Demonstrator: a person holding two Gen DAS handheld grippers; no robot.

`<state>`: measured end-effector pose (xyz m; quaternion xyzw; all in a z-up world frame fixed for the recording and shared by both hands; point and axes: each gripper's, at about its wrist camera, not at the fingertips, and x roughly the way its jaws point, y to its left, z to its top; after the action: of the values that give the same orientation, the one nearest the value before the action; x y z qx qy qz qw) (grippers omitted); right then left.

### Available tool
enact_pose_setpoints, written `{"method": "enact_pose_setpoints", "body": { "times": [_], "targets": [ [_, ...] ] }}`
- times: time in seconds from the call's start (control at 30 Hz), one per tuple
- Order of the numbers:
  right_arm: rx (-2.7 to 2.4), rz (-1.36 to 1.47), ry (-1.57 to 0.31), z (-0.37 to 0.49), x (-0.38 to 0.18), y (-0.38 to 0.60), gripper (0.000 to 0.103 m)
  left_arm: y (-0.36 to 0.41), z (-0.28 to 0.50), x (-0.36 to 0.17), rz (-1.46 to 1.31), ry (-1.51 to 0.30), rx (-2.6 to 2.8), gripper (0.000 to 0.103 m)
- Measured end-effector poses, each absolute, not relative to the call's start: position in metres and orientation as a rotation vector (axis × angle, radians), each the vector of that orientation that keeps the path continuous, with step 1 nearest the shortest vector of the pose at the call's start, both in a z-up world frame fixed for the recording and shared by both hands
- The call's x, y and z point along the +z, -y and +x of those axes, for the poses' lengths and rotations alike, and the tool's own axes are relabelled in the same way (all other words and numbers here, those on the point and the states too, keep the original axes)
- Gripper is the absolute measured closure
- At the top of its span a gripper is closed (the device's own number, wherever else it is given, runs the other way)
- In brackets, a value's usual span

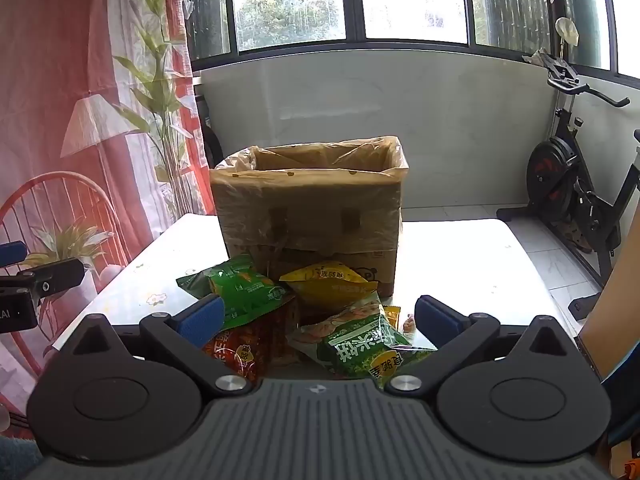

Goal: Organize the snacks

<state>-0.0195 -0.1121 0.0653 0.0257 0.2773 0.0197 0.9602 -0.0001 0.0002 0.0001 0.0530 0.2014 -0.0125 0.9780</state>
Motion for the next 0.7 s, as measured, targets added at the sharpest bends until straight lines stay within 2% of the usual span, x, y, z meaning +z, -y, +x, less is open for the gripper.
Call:
{"method": "enact_pose_setpoints", "body": {
  "times": [0.7],
  "targets": [
    [0.033, 0.046, -0.558, -0.0203, 0.0656, 0.1131, 0.000, 0.0041, -0.0005, -0.0007, 0.105, -0.401, -0.024, 0.000]
  ]
}}
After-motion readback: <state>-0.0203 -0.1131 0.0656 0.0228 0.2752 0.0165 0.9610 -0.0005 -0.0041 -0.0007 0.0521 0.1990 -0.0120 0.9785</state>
